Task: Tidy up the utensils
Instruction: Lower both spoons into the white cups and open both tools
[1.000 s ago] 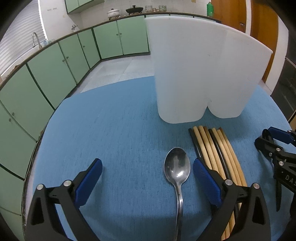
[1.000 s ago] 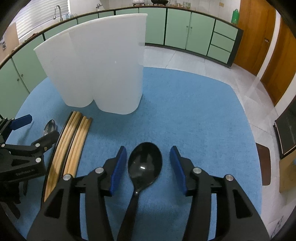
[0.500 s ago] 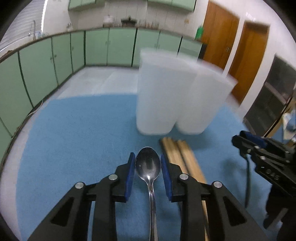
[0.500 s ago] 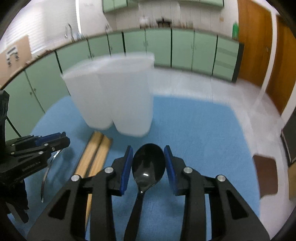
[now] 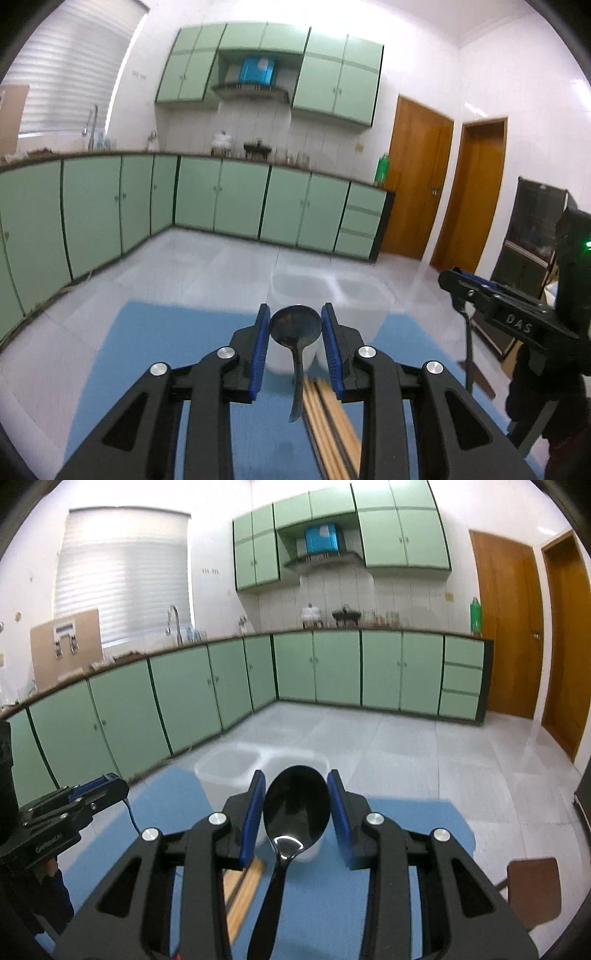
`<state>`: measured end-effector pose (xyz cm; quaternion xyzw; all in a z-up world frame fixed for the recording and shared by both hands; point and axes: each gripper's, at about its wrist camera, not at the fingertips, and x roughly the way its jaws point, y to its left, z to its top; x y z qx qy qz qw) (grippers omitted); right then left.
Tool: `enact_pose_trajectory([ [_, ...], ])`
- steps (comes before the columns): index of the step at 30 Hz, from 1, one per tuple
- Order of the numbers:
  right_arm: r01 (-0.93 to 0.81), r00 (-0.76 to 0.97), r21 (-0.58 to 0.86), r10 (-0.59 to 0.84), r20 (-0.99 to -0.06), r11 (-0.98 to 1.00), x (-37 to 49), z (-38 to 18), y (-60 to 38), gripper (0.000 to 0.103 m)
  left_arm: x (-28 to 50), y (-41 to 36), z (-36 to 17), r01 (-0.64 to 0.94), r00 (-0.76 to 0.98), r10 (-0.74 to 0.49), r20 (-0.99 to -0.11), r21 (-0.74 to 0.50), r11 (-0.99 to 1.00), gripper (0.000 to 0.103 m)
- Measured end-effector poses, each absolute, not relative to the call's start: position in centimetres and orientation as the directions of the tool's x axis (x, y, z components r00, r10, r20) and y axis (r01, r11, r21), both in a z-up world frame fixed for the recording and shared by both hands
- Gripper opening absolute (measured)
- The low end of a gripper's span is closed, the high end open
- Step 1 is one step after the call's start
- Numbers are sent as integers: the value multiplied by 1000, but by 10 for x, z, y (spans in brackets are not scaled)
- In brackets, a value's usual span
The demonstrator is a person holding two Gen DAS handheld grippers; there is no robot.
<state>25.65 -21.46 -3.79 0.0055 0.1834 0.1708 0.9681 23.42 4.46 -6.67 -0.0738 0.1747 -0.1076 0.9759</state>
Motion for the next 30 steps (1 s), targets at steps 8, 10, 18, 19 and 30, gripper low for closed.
enact_pose_trajectory([
  [8, -293, 923, 113, 312, -223, 949, 317, -6, -217, 33, 257, 36, 2, 225, 956, -250, -154, -167, 960, 28],
  [10, -267, 936, 110, 285, -206, 957, 336, -6, -216, 33, 270, 31, 11, 222, 961, -243, -133, -151, 963, 28],
  [18, -196, 950, 47, 201, -239, 980, 389, -40, -203, 33, 330, 26, -10, 222, 943, -257, -210, -175, 959, 28],
  [19, -198, 946, 48, 204, -253, 979, 389, -46, -200, 33, 336, 25, -19, 220, 938, -258, -233, -178, 959, 28],
  [30, -226, 904, 103, 248, -349, 969, 352, -58, -208, 53, 329, 29, -49, 204, 907, -254, -334, -178, 963, 39],
])
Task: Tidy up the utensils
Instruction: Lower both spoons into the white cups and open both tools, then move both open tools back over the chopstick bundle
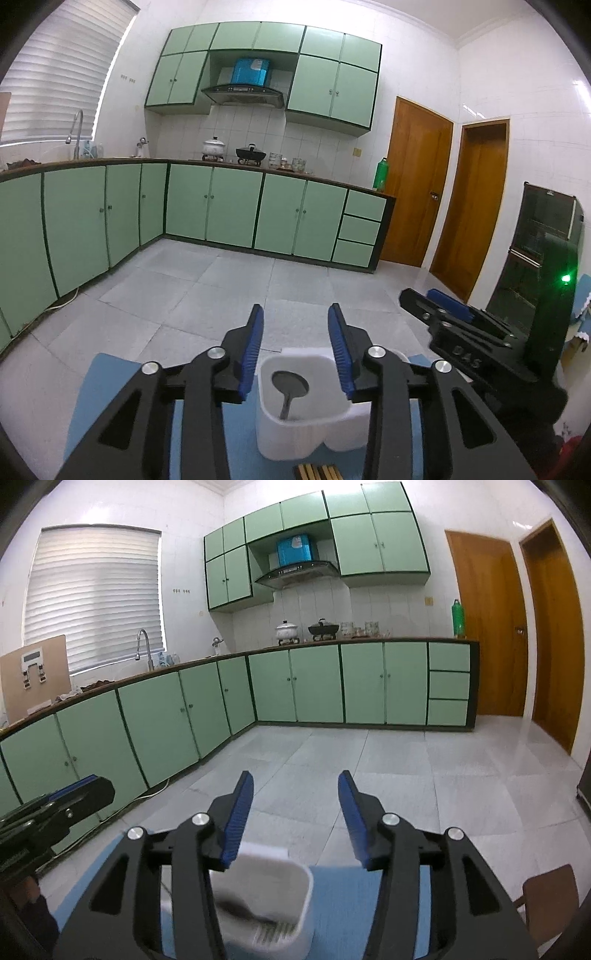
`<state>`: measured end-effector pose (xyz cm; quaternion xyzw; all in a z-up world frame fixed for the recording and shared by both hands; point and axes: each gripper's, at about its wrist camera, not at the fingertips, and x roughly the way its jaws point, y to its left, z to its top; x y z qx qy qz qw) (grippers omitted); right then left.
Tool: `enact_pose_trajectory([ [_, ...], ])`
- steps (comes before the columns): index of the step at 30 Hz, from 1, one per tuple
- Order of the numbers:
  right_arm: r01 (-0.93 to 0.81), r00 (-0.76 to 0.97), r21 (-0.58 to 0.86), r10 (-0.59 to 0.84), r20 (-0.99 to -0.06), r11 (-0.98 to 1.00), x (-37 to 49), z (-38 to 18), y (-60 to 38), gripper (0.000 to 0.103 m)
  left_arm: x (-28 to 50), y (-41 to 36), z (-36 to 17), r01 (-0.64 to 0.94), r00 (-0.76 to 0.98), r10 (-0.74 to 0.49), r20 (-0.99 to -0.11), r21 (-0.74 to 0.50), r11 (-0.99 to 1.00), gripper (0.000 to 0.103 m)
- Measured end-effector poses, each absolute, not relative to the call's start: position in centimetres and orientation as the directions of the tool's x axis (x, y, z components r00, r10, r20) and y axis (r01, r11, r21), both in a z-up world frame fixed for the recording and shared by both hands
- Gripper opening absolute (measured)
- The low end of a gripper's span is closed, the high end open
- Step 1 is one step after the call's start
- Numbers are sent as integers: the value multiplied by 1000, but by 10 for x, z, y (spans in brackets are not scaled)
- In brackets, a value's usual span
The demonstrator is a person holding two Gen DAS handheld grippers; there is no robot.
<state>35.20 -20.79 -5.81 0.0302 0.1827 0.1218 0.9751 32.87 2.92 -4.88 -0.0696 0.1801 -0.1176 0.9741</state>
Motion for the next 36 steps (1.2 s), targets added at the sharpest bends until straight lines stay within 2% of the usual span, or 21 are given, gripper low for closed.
enact_pose_trajectory([
  [4, -233, 882, 122, 262, -392, 965, 321, -57, -213, 66, 303, 31, -47, 200, 897, -250, -365, -170, 965, 48],
  [6, -239, 859, 133, 273, -432, 962, 296, -62, -217, 69, 287, 30, -53, 188, 885, -238, -399, -161, 969, 53],
  [10, -254, 820, 119, 279, -500, 960, 251, -83, -218, 74, 248, 33, -76, 179, 842, -238, -484, -165, 970, 56],
  [20, -283, 685, 108, 280, -673, 953, 161, -152, -200, 74, 173, 23, -161, 150, 700, -196, -687, -126, 981, 58],
  [29, -311, 604, 112, 287, -744, 944, 129, -178, -192, 74, 148, 22, -189, 145, 642, -199, -740, -138, 980, 58],
  [36, -331, 572, 63, 254, -780, 942, 117, -187, -177, 74, 139, 22, -196, 139, 623, -189, -759, -130, 982, 58],
])
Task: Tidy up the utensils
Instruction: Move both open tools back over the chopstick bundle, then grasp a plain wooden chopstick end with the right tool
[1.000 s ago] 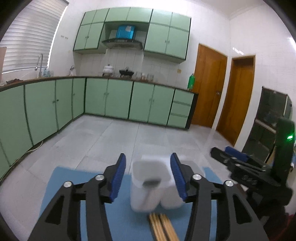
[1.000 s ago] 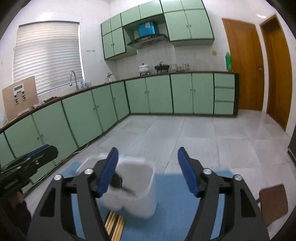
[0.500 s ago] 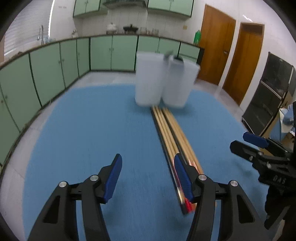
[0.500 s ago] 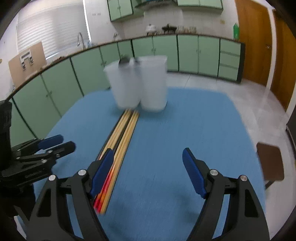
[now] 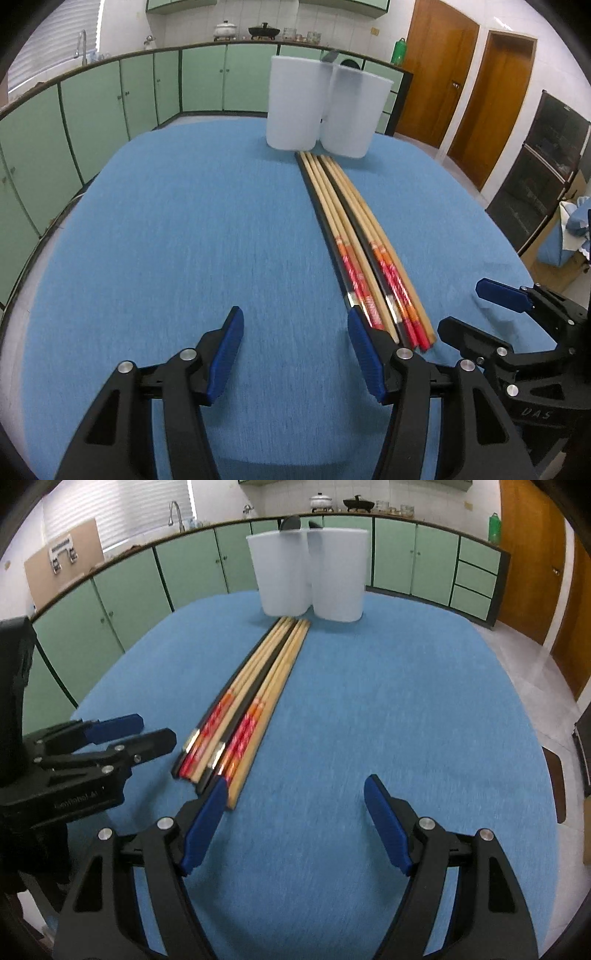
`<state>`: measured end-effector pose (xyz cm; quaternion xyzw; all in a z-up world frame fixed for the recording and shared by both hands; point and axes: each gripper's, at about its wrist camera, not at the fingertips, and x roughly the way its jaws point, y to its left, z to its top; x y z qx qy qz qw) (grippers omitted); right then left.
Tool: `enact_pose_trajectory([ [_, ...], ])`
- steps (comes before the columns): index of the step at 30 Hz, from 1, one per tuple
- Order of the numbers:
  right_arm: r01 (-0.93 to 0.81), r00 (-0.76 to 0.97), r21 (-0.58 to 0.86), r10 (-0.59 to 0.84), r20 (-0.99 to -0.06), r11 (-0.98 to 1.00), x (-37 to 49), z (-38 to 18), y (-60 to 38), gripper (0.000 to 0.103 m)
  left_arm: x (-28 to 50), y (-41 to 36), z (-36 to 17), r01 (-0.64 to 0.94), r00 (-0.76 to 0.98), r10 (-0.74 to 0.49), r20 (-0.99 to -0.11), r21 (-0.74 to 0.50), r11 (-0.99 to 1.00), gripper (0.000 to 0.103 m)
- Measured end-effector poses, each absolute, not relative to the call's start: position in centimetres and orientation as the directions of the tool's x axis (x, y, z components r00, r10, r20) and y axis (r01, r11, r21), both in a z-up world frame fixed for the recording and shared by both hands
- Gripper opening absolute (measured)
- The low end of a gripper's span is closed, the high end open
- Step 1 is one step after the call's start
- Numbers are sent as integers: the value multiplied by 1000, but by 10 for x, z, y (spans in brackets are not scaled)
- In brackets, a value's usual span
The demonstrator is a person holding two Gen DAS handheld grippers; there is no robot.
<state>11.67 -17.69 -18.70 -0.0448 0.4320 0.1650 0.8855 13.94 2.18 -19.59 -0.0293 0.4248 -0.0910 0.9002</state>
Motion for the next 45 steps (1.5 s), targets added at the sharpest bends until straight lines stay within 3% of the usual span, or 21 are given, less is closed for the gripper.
enact_pose_trajectory([
  [17, -298, 582, -23, 162, -797, 954, 116, -189, -178, 71, 136, 25, -196, 141, 621, -182, -762, -120, 983, 59],
  [19, -310, 579, -6, 184, -795, 951, 113, -189, -178, 61, 135, 26, -196, 138, 622, -180, -762, -120, 983, 59],
  [21, -324, 575, 10, 205, -792, 946, 112, -189, -175, 57, 134, 27, -197, 136, 623, -177, -762, -118, 984, 60],
  [26, -351, 573, 21, 233, -786, 936, 110, -189, -166, 29, 132, 27, -197, 135, 624, -173, -762, -113, 984, 61],
  [28, -356, 569, 31, 242, -785, 934, 110, -189, -165, 14, 132, 27, -197, 135, 624, -171, -762, -110, 985, 61],
  [30, -357, 567, 36, 247, -785, 934, 110, -188, -164, 7, 131, 27, -197, 138, 623, -172, -763, -109, 984, 61],
  [38, -316, 574, 47, 230, -786, 948, 111, -188, -177, 6, 129, 13, -196, 183, 609, -207, -766, -118, 976, 61],
  [45, -315, 574, 50, 233, -785, 948, 113, -189, -180, 7, 129, 8, -200, 182, 612, -150, -776, -47, 982, 61],
])
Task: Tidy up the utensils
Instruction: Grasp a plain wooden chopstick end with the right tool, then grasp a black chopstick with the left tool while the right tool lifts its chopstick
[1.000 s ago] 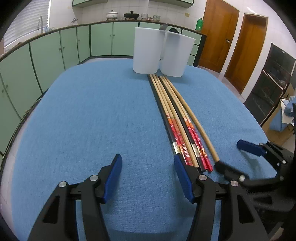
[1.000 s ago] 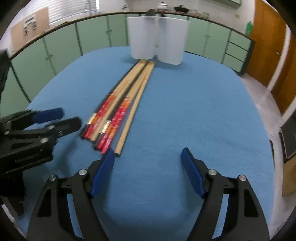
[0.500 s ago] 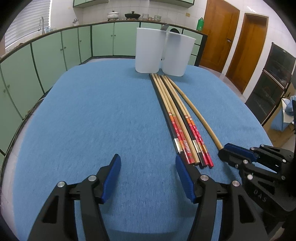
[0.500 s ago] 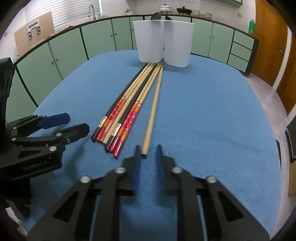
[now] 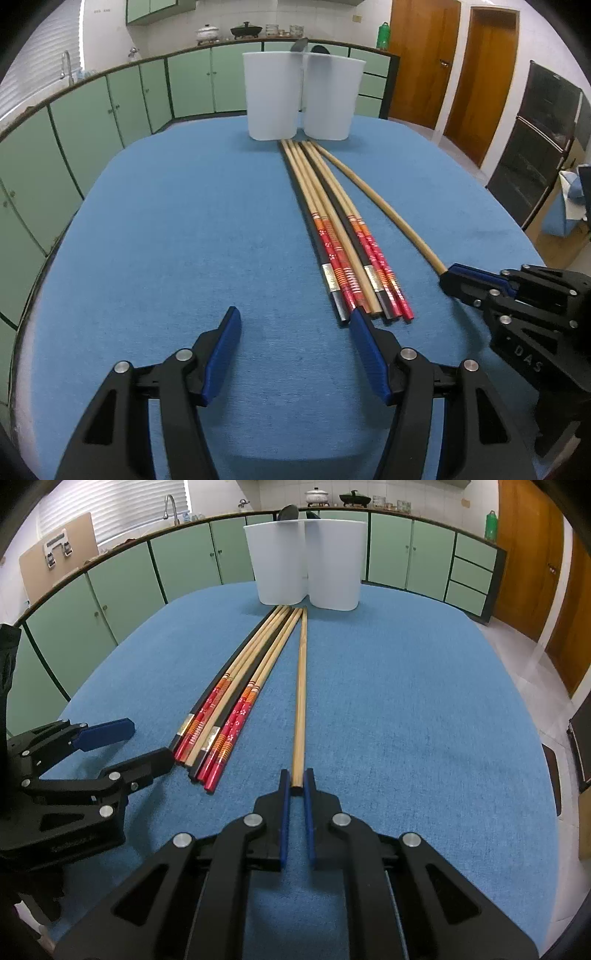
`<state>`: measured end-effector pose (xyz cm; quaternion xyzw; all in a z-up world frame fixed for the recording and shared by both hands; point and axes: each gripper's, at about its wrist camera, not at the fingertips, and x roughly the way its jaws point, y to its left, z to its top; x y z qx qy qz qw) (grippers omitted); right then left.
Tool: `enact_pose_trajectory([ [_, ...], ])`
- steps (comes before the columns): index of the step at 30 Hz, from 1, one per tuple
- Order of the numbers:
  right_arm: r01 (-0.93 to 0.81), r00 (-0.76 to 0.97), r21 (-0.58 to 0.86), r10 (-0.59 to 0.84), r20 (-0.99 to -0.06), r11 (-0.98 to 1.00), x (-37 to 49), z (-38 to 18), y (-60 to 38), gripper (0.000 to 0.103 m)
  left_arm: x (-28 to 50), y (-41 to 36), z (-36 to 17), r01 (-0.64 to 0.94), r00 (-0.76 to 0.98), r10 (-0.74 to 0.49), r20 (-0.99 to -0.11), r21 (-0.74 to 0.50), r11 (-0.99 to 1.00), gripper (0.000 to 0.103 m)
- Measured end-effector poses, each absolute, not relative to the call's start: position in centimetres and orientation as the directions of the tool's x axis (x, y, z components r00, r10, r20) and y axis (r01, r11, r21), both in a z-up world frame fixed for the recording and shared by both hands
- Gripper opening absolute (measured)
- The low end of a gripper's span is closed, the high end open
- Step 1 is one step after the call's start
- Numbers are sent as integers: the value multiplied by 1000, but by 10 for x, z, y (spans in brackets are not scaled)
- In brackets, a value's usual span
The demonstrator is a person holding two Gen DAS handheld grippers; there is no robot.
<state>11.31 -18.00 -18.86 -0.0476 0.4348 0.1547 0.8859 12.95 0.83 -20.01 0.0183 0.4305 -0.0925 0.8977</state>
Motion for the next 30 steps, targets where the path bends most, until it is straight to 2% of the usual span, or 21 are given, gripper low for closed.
enact_pose_trajectory([
  [5, -316, 575, 48, 232, -784, 948, 114, -189, -180, 7, 129, 18, -199, 152, 617, -122, -777, -34, 988, 61],
  [9, -317, 576, 50, 234, -783, 947, 114, -190, -180, 7, 132, 15, -201, 155, 612, -110, -783, -18, 988, 67],
  [14, -315, 569, 79, 255, -782, 946, 116, -191, -183, 8, 136, 9, -201, 152, 610, -106, -785, -15, 988, 66],
  [16, -314, 568, 87, 260, -781, 946, 117, -191, -184, 7, 135, 10, -200, 153, 613, -112, -782, -22, 988, 57],
  [18, -313, 568, 93, 264, -780, 945, 117, -191, -185, 7, 134, 9, -198, 158, 615, -124, -779, -32, 987, 38],
  [19, -312, 569, 93, 264, -779, 946, 116, -190, -185, 6, 133, 9, -198, 163, 615, -133, -777, -39, 986, 33],
  [21, -309, 575, 89, 260, -776, 947, 115, -189, -184, 6, 133, 8, -197, 177, 615, -155, -773, -56, 983, 9],
  [27, -302, 610, 72, 251, -751, 950, 109, -179, -187, 6, 126, 9, -190, 193, 629, -185, -755, -79, 978, 7],
  [30, -298, 632, 77, 257, -731, 952, 109, -168, -192, 6, 119, 14, -172, 189, 671, -183, -719, -73, 979, 7],
])
